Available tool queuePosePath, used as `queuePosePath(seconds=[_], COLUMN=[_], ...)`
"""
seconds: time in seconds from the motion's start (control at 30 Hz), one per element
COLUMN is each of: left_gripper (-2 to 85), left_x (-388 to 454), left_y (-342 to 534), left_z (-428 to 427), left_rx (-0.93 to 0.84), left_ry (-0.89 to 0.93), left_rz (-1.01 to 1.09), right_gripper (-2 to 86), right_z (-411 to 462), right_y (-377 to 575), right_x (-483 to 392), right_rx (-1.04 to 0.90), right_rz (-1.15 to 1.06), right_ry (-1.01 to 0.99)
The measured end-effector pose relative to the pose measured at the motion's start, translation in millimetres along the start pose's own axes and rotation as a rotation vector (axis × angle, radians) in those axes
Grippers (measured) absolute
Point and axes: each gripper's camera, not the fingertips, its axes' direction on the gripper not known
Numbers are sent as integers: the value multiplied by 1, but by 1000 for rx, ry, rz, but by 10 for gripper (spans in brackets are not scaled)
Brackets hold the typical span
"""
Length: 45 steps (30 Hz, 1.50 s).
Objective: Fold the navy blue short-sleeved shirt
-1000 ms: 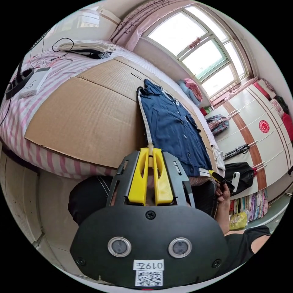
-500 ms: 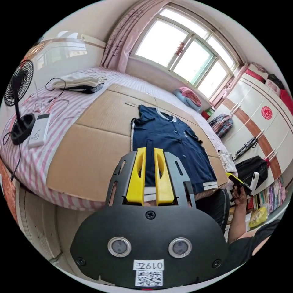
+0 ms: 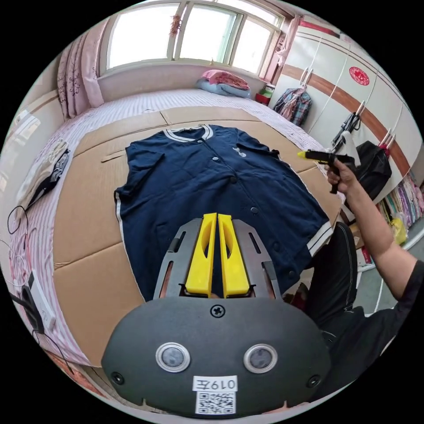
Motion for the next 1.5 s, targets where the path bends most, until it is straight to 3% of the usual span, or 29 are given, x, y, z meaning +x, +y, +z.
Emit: queuePosePath(seconds=[0.07,0.17,0.37,0.6,0.77,0.87,1.0,1.1,1.23,1.5], left_gripper=[14,15,22,12,11,11,9,9,10,19], left_x=[0,-30,-100,-95,-99,-109,-148,-175,-205,-242], left_y=[-7,-12,-21,-58,-74,-83,-99,-123,-150,-185], left_z=[-1,-12,-3,17,20,17,-11,-16,6,37], left_rx=[-32,-2,-48,-114,-117,-114,20,58,12,-68], left_ry=[-114,-251,-157,-257,-310,-291,-225,-275,-137,-118], left_rz=[5,-146,-446,-369,-343,-363,-457,-408,-300,-179], right_gripper=[57,70,48,-1,-4,-3,-2,-2,-1,5], right_z=[25,45,67,71,85,91,93,95,99,104], right_y=[-31,-59,-97,-127,-147,-156,-167,-176,-188,-206], right_x=[10,18,26,24,1,-4,1,0,-6,-11], right_rx=[-63,-104,-128,-106,-136,-129,-124,-121,-134,-141], right_rz=[-19,-44,-72,-129,-242,-250,-217,-207,-221,-188], right_ry=[29,12,2,-7,154,183,146,140,170,172])
